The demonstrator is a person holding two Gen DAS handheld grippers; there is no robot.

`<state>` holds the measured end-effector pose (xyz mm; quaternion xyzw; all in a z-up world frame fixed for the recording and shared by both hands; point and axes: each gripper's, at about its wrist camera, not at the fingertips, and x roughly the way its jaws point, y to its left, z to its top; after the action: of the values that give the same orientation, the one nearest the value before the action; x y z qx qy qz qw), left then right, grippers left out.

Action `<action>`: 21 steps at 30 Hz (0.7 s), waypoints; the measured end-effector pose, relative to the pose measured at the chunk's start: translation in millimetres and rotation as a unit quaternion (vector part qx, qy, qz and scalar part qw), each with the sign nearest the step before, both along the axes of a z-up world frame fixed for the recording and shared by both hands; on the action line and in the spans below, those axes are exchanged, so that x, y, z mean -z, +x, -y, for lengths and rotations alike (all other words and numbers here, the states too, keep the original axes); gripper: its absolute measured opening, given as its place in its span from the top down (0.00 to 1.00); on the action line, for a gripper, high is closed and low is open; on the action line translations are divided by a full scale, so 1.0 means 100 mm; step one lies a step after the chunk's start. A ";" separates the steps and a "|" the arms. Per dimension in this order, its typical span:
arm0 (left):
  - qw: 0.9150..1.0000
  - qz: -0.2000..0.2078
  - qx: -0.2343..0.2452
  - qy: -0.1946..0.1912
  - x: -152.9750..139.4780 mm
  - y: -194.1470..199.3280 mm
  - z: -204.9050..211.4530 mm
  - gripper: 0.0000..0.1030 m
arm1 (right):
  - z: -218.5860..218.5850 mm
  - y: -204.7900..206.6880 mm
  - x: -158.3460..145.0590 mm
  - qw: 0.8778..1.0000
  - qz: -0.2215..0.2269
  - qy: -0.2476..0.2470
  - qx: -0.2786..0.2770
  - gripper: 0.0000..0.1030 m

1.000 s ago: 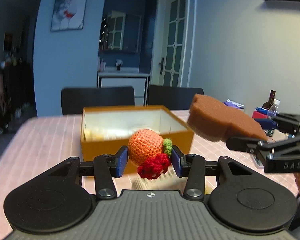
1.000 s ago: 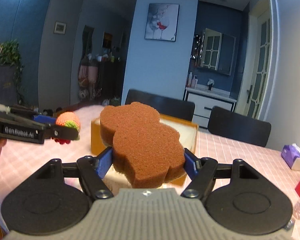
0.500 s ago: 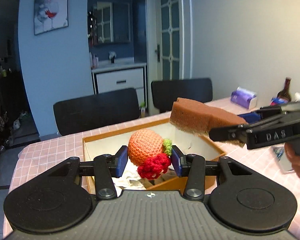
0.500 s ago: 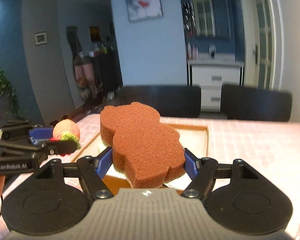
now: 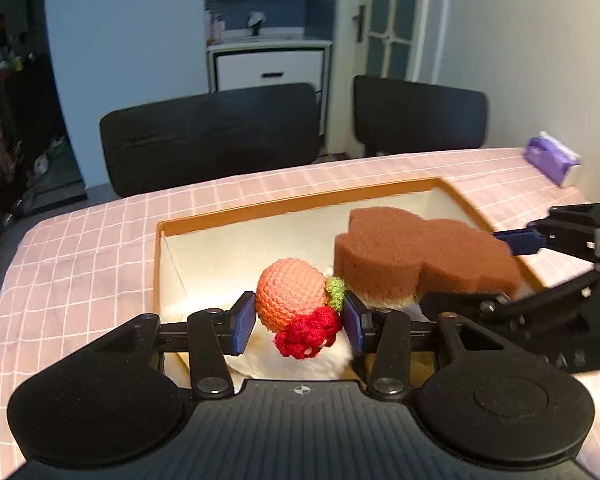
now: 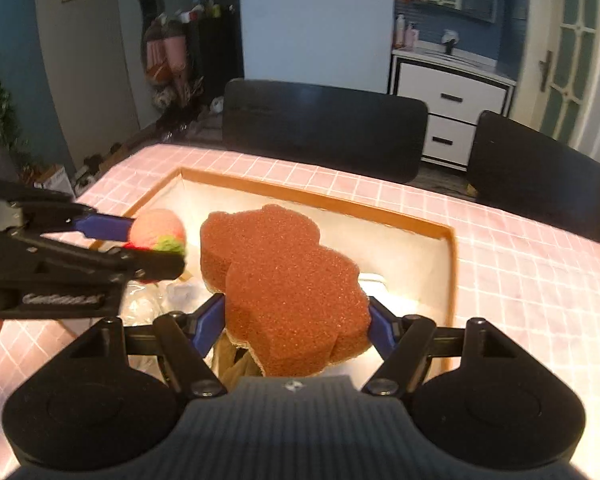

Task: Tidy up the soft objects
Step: 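Carry the crocheted fruit and sponge into the orange box and open both tools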

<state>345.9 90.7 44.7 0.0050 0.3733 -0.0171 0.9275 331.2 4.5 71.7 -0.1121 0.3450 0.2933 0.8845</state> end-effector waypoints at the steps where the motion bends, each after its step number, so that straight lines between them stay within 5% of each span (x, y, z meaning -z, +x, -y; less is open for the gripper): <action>1: 1.000 -0.005 -0.007 0.001 0.04 0.05 -0.02 0.50 | -0.04 0.05 0.02 1.000 0.000 -0.006 0.000 0.30; 12: 0.997 -0.058 -0.051 0.006 0.28 0.20 -0.18 0.49 | -0.20 0.16 0.19 0.999 -0.001 -0.049 -0.005 0.27; 21: 0.997 -0.043 -0.058 0.004 0.23 0.07 -0.22 0.43 | -0.19 0.09 0.20 0.998 0.014 -0.059 -0.006 0.21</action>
<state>352.5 112.9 22.1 -0.0141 0.4128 0.0382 0.9099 339.7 23.7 52.1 -0.1706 0.3483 0.2758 0.8795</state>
